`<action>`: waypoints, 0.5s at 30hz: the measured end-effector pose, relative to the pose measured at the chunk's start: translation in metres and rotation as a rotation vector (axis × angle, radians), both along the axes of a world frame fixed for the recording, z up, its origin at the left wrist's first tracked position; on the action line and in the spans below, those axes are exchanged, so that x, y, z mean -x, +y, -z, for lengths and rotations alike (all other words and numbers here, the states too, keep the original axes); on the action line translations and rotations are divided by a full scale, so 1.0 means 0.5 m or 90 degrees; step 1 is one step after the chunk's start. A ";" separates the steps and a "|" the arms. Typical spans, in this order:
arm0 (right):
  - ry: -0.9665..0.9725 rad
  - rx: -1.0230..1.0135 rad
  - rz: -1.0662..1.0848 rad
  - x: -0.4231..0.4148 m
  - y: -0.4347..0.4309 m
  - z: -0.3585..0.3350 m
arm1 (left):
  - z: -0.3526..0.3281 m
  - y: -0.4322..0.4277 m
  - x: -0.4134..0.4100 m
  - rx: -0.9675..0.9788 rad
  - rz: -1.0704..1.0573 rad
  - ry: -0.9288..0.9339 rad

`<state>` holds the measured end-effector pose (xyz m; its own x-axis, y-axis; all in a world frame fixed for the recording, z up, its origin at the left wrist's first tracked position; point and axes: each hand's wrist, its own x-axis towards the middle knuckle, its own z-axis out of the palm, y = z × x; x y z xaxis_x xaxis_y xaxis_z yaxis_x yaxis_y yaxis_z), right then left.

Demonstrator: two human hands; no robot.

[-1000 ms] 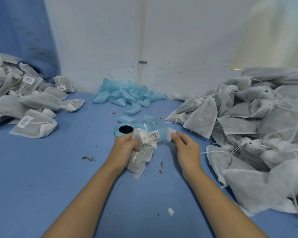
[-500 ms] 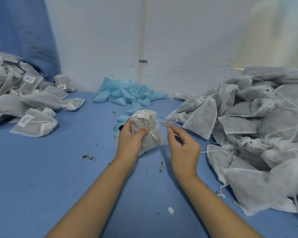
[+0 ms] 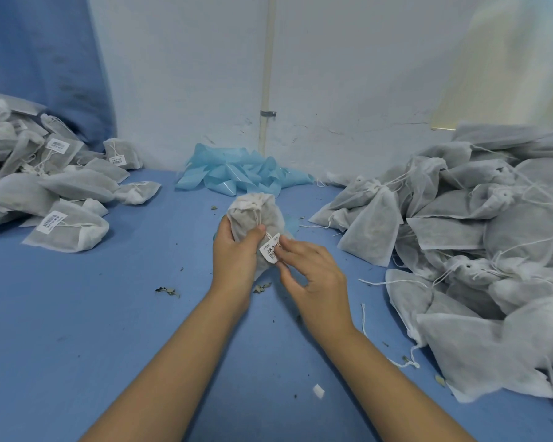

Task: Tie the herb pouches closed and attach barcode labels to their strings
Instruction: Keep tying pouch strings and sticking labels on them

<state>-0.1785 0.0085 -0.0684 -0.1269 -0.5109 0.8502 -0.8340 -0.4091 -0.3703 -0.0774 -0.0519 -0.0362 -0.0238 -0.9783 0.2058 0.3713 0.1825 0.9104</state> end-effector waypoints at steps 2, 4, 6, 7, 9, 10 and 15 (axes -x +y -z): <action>0.023 -0.038 0.015 -0.001 0.002 0.000 | 0.002 -0.001 -0.001 0.014 -0.007 -0.015; -0.032 -0.059 0.006 -0.002 0.004 -0.003 | 0.004 -0.002 -0.003 0.023 -0.010 -0.032; -0.144 -0.084 -0.013 -0.003 0.006 -0.009 | 0.004 -0.001 -0.004 0.027 -0.003 -0.039; -0.214 -0.111 -0.032 -0.002 0.007 -0.012 | 0.004 0.000 -0.004 0.032 0.007 -0.044; -0.359 -0.180 -0.091 0.003 0.005 -0.013 | 0.004 0.004 -0.001 0.039 0.030 -0.060; -0.421 -0.214 -0.124 0.007 0.003 -0.013 | 0.005 0.005 0.000 0.037 0.044 -0.066; -0.619 -0.328 -0.265 0.023 -0.001 -0.014 | 0.012 0.006 -0.002 -0.001 0.146 -0.071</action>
<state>-0.1901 0.0079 -0.0613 -0.3503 -0.9212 0.1692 0.0526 -0.1997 -0.9784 -0.0764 -0.0486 -0.0422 -0.2674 -0.9451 0.1879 0.3000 0.1037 0.9483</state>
